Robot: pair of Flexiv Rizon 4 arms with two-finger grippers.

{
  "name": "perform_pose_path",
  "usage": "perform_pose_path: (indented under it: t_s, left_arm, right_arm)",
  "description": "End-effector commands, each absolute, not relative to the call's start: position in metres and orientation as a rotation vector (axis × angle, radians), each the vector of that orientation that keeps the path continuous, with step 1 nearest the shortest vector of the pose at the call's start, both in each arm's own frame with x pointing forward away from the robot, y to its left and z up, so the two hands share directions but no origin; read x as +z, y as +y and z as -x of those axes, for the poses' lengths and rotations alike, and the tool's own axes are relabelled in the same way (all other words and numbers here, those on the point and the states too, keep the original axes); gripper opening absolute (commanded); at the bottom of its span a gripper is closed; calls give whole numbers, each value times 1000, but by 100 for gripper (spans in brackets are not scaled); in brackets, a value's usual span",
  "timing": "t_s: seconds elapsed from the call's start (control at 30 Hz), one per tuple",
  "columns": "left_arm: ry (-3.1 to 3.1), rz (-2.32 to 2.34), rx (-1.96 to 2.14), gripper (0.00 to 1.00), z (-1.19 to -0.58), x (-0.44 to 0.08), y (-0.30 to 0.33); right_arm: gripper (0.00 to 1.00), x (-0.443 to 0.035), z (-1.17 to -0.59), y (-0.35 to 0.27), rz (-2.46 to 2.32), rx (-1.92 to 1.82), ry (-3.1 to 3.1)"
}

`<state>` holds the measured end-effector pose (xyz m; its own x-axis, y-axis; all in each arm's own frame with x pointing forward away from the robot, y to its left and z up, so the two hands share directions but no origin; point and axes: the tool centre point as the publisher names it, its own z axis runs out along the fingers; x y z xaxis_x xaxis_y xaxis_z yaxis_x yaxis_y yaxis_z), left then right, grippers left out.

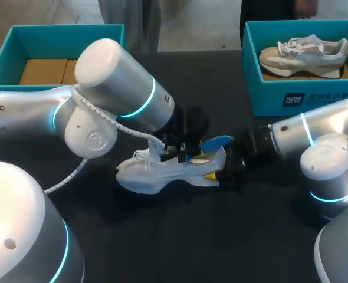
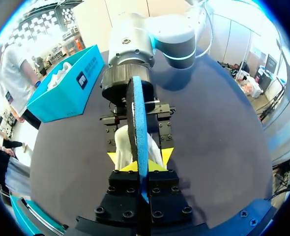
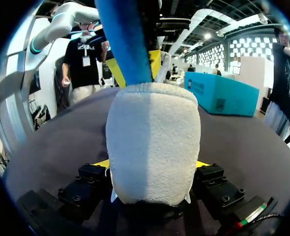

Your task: Take the shoe out of the shoebox, open the shoe tongue, remove and reinsert the insole, then place the shoe into the shoebox

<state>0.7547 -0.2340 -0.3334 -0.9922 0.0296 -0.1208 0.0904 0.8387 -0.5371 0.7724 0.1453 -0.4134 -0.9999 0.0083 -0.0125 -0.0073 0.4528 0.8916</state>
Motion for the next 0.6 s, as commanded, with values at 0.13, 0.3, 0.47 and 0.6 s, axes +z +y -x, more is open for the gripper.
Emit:
perform_pose_path:
  t_s: [0.13, 0.3, 0.47, 0.6]
  left_arm:
    - [2956, -63, -954, 0, -754, -305, -237]
    - [3032, -51, -1019, 0, -756, -280, -244]
    - [3052, -56, -1111, 0, -758, -256, -249]
    - [3050, -60, -1149, 0, -760, -242, -253]
  right_arm:
    - [0, -413, -772, 146, -1, 1631, 2666]
    - [0, -413, -772, 146, -1, 1631, 2666]
    - [0, -413, -772, 146, -1, 1631, 2666]
    - [0, -413, -772, 146, -1, 1631, 2666]
